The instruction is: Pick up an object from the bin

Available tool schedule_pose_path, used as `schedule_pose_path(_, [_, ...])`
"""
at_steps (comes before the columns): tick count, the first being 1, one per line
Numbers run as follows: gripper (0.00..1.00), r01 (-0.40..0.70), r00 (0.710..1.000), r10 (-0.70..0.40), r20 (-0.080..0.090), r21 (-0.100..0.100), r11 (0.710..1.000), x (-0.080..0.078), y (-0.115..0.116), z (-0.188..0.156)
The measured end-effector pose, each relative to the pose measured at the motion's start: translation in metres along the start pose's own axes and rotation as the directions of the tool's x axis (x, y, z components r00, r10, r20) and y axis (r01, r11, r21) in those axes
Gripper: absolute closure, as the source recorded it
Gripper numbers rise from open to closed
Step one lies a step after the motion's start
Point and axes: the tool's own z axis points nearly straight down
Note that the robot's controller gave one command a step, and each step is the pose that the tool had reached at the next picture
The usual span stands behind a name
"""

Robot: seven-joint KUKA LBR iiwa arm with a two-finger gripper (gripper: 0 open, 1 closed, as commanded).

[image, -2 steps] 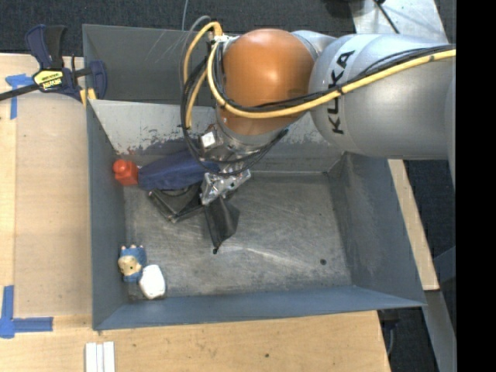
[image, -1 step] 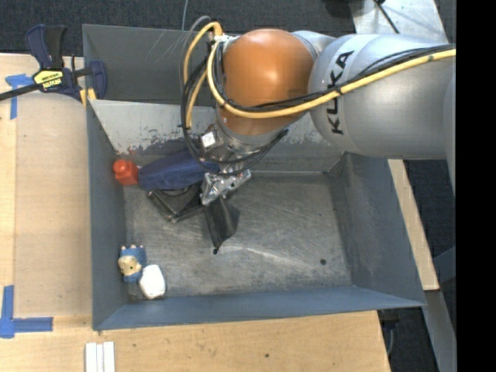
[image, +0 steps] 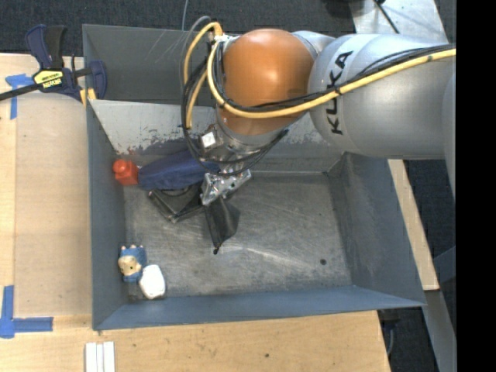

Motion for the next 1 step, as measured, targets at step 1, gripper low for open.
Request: schedule_pose_path(1, [1.00,0.015,1.000,-0.015,0.001,0.014,1.000,-0.0069,0.0071,-0.1309])
